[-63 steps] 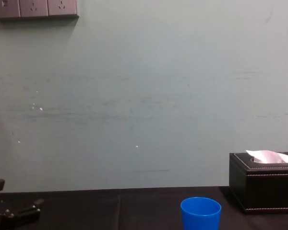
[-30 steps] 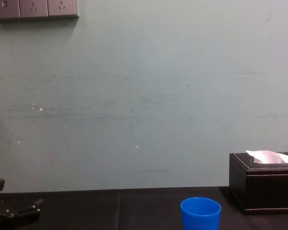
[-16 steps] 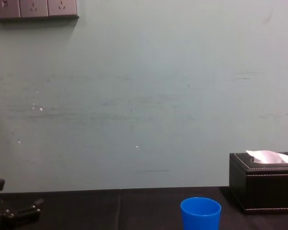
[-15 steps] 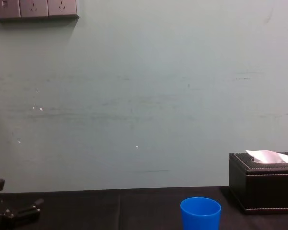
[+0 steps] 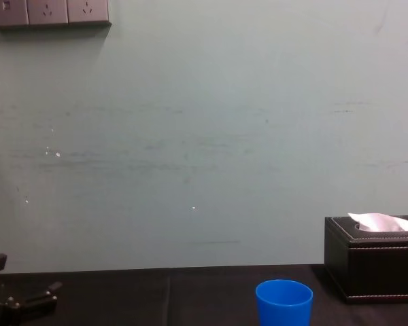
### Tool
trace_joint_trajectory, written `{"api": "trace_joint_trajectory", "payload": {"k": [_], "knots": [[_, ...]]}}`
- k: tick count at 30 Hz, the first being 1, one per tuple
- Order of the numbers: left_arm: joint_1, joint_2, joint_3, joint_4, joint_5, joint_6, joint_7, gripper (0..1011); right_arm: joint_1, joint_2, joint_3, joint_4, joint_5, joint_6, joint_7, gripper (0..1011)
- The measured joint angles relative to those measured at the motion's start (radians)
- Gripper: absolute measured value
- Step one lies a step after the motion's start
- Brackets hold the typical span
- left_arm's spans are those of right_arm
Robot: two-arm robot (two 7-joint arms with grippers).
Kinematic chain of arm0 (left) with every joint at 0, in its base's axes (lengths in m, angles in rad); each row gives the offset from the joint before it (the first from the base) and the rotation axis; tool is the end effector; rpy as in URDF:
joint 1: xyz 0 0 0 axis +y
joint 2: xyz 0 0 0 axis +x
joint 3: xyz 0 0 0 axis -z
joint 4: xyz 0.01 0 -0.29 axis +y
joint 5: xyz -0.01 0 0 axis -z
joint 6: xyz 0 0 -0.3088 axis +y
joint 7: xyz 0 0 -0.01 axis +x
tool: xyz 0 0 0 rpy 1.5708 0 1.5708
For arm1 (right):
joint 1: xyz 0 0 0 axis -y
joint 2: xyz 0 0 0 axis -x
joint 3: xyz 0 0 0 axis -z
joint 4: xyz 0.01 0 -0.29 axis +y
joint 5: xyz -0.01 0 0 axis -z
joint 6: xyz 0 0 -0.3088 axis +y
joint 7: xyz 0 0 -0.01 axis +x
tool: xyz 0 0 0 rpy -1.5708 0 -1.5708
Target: Stack the three plastic cups sequentially using one hand.
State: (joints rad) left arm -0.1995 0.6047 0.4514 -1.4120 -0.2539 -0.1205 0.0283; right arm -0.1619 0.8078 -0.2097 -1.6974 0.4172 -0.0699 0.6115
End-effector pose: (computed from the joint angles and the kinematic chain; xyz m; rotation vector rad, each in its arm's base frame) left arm 0.3581 0.0827 -0.3023 0.3045 -0.2850 1.2480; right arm 0.2793 -0.1403 -0.2767 -0.3609 -0.0644 -0.6616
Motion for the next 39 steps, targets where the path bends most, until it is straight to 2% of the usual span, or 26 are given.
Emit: {"api": "trace_joint_trajectory", "payload": {"k": [11,39], "knots": [[0.000,0.000,0.000,0.000,0.000,0.000,0.000,1010,0.019,-0.032,-0.031,0.011,0.002,0.017,-0.005,1004],[0.000,0.000,0.000,0.000,0.000,0.000,0.000,1010,0.069,-0.081,-0.067,0.039,0.002,0.039,-0.035,1004]]}}
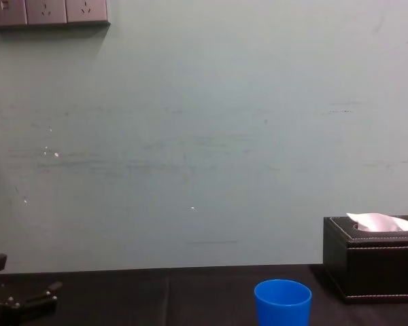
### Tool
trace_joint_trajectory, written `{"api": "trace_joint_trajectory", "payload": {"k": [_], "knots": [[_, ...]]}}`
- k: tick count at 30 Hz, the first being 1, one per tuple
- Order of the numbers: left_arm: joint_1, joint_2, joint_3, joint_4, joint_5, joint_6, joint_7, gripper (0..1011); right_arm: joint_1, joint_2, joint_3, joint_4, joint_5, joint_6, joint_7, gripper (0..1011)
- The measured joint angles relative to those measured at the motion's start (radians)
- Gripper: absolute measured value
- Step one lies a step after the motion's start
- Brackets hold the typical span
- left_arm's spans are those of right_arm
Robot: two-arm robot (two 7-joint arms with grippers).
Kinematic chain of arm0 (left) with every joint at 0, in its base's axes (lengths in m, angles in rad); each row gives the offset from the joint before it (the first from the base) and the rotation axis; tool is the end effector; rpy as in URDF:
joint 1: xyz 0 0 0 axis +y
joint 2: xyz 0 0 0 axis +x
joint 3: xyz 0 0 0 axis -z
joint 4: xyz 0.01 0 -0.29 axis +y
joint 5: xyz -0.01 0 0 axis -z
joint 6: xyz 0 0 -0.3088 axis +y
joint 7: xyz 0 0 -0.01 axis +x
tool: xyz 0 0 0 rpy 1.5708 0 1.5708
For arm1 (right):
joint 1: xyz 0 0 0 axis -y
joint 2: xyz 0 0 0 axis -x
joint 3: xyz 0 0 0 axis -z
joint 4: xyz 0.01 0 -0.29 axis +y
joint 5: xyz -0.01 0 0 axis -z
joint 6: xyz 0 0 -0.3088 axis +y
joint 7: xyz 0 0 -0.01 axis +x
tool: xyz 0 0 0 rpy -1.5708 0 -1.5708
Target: Stack the three plastic cups sequentially using one hand.
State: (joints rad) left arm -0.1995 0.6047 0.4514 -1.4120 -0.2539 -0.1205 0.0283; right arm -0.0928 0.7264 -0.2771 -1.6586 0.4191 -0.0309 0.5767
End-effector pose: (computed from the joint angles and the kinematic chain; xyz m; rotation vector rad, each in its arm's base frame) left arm 0.3581 0.0827 -0.3023 0.3045 -0.2850 1.2480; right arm 0.2902 -0.1134 -0.2909 -0.3128 -0.0100 -0.6874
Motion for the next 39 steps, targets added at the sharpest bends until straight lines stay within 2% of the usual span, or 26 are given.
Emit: {"api": "trace_joint_trajectory", "payload": {"k": [30,39], "knots": [[0.000,0.000,0.000,0.000,0.000,0.000,0.000,1010,0.093,-0.049,-0.069,0.045,0.000,0.034,0.004,1004],[0.000,0.000,0.000,0.000,0.000,0.000,0.000,1010,0.114,-0.069,-0.083,0.063,-0.018,0.047,-0.023,1004]]}}
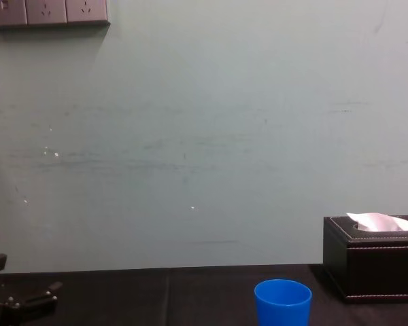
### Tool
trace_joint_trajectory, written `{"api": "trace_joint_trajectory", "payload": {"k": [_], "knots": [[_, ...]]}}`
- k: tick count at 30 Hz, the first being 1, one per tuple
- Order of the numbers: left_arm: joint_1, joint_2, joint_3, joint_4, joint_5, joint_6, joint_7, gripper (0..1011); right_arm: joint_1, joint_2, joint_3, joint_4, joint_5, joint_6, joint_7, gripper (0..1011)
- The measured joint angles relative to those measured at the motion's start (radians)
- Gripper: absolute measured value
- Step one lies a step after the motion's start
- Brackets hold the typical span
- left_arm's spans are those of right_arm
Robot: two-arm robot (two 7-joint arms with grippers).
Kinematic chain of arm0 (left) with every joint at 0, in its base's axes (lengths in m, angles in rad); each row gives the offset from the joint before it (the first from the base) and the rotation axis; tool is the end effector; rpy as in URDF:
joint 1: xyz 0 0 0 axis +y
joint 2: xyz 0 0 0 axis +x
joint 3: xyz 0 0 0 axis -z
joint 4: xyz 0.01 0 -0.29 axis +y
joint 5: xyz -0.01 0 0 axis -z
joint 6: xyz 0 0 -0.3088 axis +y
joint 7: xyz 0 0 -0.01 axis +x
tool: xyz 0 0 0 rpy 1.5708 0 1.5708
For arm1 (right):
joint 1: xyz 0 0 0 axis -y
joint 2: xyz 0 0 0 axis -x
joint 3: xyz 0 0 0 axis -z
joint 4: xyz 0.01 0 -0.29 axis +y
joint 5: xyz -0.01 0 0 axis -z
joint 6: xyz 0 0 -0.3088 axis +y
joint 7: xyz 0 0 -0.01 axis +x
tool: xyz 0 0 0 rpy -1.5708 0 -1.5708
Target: Stack the three plastic cups sequentially using one hand.
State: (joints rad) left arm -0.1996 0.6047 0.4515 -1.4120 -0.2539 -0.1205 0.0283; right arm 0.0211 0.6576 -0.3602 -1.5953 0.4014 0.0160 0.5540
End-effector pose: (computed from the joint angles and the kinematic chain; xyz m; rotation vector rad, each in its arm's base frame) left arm 0.3581 0.0827 -0.3023 0.3045 -0.2851 1.2479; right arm 0.3141 -0.0869 -0.2957 -0.3036 0.0127 -0.6899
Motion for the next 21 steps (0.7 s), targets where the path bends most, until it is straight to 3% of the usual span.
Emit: {"api": "trace_joint_trajectory", "payload": {"k": [13,21], "knots": [[0.000,0.000,0.000,0.000,0.000,0.000,0.000,1010,-0.003,0.003,0.002,-0.002,0.002,-0.001,0.003,996],[0.000,0.000,0.000,0.000,0.000,0.000,0.000,1010,-0.004,0.004,0.003,-0.003,0.003,-0.003,0.005,816]]}}
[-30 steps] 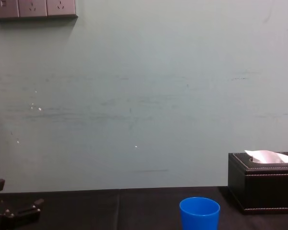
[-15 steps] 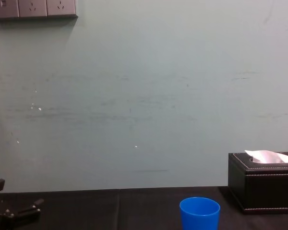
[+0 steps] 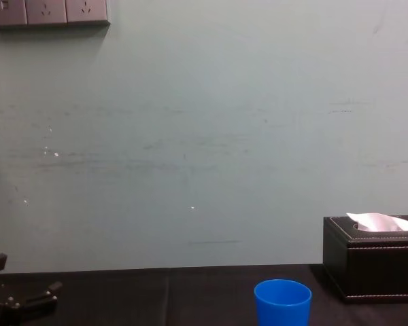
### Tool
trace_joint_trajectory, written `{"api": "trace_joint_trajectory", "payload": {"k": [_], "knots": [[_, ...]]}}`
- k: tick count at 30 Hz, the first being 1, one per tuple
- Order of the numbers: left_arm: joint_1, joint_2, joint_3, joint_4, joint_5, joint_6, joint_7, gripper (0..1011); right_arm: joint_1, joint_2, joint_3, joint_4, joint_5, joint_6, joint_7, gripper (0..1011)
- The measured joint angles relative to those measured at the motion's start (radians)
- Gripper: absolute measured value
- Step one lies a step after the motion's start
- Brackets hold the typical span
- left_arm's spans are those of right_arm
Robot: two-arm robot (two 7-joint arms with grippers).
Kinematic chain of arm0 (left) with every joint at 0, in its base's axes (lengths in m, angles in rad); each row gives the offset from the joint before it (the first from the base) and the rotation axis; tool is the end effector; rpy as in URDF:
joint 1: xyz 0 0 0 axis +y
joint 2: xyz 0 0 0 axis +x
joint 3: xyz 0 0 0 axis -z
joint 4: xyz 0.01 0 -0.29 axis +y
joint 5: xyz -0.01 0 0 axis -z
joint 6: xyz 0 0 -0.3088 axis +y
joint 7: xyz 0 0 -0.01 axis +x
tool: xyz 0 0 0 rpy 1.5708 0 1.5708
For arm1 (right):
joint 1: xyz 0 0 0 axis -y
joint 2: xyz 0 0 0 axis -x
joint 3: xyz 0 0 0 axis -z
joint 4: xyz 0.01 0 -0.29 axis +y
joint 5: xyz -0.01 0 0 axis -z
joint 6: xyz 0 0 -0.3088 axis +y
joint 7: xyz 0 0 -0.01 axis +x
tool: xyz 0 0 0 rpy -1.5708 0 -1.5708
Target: Stack the three plastic cups sequentially using one hand.
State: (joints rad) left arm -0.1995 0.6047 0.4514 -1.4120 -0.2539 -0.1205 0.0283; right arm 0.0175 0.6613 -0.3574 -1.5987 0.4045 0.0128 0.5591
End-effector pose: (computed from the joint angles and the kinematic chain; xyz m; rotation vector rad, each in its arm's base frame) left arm 0.3581 0.0827 -0.3023 0.3045 -0.2850 1.2480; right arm 0.3134 -0.0880 -0.2951 -0.3012 0.0115 -0.6854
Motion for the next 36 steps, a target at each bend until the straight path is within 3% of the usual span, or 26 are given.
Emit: {"api": "trace_joint_trajectory", "payload": {"k": [10,26,36], "knots": [[0.000,0.000,0.000,0.000,0.000,0.000,0.000,1010,-0.001,0.001,0.001,-0.001,0.002,-0.001,0.001,736],[0.000,0.000,0.000,0.000,0.000,0.000,0.000,1010,-0.001,0.002,0.001,-0.002,0.001,-0.001,0.002,734],[0.000,0.000,0.000,0.000,0.000,0.000,0.000,1010,-0.022,0.018,0.042,-0.081,0.011,0.036,-0.041,734]]}}
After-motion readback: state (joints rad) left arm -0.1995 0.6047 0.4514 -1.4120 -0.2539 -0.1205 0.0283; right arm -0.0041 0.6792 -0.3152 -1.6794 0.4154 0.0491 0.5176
